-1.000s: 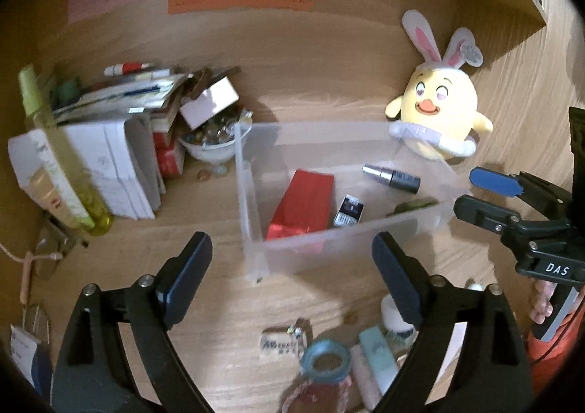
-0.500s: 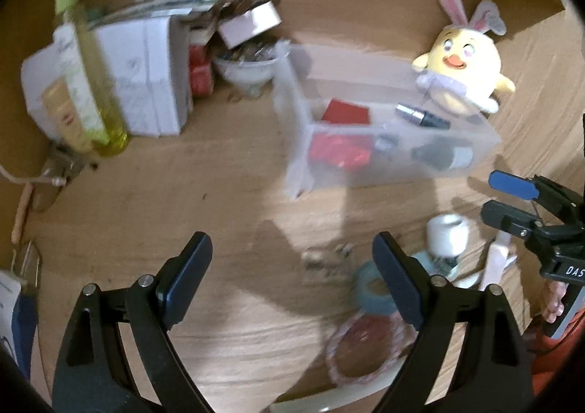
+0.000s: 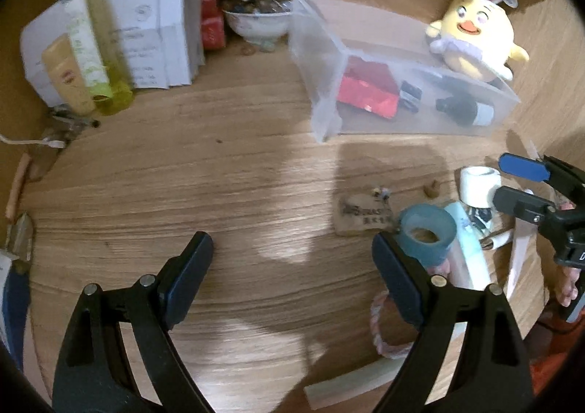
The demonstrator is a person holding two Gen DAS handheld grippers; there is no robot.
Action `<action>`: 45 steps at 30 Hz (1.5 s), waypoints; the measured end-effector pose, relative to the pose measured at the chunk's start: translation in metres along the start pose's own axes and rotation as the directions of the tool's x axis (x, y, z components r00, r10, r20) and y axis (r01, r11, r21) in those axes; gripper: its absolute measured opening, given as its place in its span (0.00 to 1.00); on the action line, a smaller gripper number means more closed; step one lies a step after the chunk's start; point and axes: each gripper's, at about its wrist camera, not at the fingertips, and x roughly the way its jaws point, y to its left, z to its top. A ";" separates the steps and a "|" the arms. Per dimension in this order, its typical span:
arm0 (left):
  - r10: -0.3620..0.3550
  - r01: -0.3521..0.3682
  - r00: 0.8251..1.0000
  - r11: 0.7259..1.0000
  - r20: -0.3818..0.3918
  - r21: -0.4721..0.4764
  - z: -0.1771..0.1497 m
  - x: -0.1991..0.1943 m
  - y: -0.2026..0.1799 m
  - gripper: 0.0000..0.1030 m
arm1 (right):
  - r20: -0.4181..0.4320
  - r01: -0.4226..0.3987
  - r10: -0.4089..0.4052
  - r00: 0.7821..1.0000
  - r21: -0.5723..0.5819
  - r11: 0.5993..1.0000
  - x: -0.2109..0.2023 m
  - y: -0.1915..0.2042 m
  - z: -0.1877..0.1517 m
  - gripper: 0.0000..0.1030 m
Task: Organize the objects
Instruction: 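Grasp the eraser with the left tool while the right tool grasps the white tape roll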
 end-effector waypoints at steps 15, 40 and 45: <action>-0.027 0.026 0.999 0.997 0.020 0.071 0.013 0.010 -0.021 0.68 | -0.045 -0.036 0.037 0.998 0.024 0.999 0.017 0.000 0.002 0.37; -0.054 0.057 0.996 0.998 0.067 -0.036 0.016 0.002 -0.012 0.26 | 0.052 -0.043 0.041 0.998 0.030 0.999 -0.002 -0.009 0.013 0.35; -0.043 0.051 0.993 0.996 0.108 -0.072 0.017 -0.013 -0.005 0.26 | 0.076 -0.044 0.042 0.996 0.031 0.999 -0.010 -0.013 0.016 0.35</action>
